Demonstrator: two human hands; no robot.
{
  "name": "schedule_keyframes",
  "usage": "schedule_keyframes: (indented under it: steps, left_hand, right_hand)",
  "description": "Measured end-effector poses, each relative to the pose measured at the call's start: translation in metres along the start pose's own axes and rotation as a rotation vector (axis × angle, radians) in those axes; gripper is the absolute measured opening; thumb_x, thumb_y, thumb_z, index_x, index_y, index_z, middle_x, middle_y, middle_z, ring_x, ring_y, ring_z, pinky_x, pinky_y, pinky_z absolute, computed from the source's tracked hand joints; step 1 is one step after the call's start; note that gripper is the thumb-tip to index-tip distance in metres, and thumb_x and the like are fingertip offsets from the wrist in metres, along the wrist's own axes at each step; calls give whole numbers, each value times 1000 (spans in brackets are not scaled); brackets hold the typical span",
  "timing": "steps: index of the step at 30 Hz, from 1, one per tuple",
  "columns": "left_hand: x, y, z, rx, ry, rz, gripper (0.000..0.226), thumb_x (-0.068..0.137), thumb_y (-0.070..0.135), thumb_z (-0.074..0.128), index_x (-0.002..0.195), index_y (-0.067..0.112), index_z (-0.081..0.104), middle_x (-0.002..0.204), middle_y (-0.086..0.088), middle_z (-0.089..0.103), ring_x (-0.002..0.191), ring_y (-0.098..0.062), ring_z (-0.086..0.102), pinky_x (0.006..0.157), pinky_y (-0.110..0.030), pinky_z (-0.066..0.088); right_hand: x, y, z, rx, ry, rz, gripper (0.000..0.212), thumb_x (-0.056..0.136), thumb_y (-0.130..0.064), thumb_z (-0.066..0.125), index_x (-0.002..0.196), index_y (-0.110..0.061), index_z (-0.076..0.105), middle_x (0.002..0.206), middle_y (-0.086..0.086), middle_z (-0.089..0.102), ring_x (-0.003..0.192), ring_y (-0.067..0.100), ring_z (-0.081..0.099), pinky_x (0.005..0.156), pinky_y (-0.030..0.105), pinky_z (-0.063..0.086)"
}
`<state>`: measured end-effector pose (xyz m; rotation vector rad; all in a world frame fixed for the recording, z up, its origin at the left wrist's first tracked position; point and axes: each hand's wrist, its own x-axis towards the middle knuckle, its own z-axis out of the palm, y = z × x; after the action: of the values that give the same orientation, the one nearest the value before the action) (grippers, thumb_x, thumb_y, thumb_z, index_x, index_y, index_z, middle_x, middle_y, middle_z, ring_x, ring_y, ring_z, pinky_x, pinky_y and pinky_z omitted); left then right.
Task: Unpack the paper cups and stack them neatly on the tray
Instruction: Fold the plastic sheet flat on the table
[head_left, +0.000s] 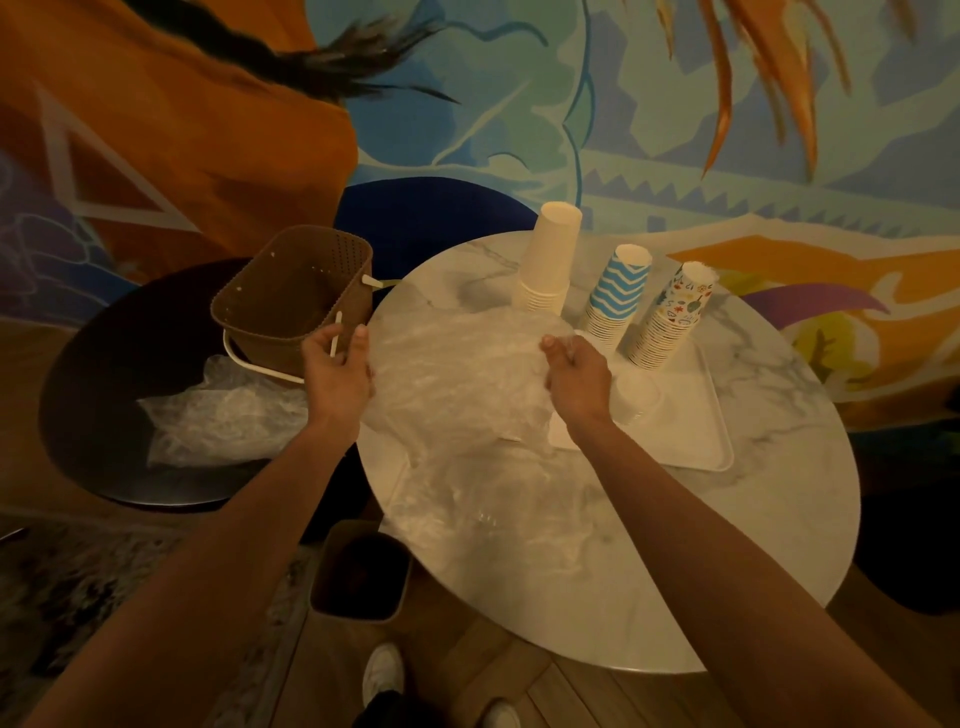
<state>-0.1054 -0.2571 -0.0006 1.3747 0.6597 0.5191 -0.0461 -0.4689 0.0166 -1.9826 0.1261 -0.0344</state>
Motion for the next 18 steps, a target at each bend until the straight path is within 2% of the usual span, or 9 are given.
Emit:
schedule_keyframes:
  steps: [1, 3, 5, 7, 10, 13, 15, 18]
  left_hand:
    - [-1, 0, 0, -3, -28, 3, 24, 96, 26, 51, 116, 18, 39, 77, 3, 52, 57, -1, 48, 45, -9, 42]
    - [-4, 0, 1, 11, -91, 12, 26, 98, 27, 48, 120, 18, 38, 84, 1, 55, 60, -2, 52, 49, -11, 45]
    - [-7, 2, 2, 4, -179, 13, 32, 96, 28, 51, 124, 20, 37, 93, 1, 58, 70, -4, 59, 55, -14, 50]
    - [-9, 3, 2, 47, -307, 36, 37, 91, 18, 61, 122, 26, 42, 100, 1, 57, 79, -6, 60, 60, -16, 51]
    - [-6, 1, 2, 117, -415, 54, 36, 87, 1, 61, 118, 20, 58, 95, 0, 58, 75, 2, 59, 66, -13, 51]
    - [-1, 1, -2, 168, -415, 63, 38, 87, -4, 60, 123, 8, 59, 84, 3, 60, 72, 4, 58, 73, -9, 49]
    - [4, 1, -6, 240, -446, 72, 47, 82, -8, 63, 127, 6, 56, 87, 3, 58, 83, -2, 56, 82, -9, 47]
    - [9, 2, -11, 433, -474, 108, 58, 73, -6, 73, 127, 8, 57, 89, 5, 59, 89, -14, 52, 91, -23, 45]
  right_hand:
    - [-2, 0, 0, 64, -27, 30, 22, 93, -31, 56, 106, -13, 54, 67, -2, 59, 62, 13, 56, 67, 34, 48]
    - [-5, -4, -2, 226, -96, 155, 52, 89, -37, 61, 128, -14, 36, 79, -5, 57, 67, 6, 56, 63, 29, 50]
    - [-5, -8, -4, 271, -153, 220, 74, 81, -38, 71, 136, -17, 25, 86, -4, 56, 70, 6, 57, 62, 26, 52]
    - [-4, -4, -4, 255, -203, 162, 86, 74, -23, 79, 138, -17, 21, 84, 0, 58, 62, 8, 57, 55, 22, 50]
    - [-2, 3, -8, 247, -186, 17, 92, 76, -1, 74, 144, -22, 16, 74, 3, 58, 51, 3, 56, 49, 16, 47]
    - [-1, 7, -23, 231, -221, -155, 95, 79, 9, 66, 144, -38, 15, 73, 12, 57, 53, 2, 58, 50, 18, 50]
    - [-1, 9, -31, 133, -292, -280, 87, 81, 10, 63, 138, -43, 24, 73, 12, 54, 57, 1, 56, 55, 17, 52]
    - [1, 16, -39, -80, -305, -403, 67, 80, 7, 64, 132, -32, 49, 74, 4, 55, 65, -2, 51, 68, 8, 46]
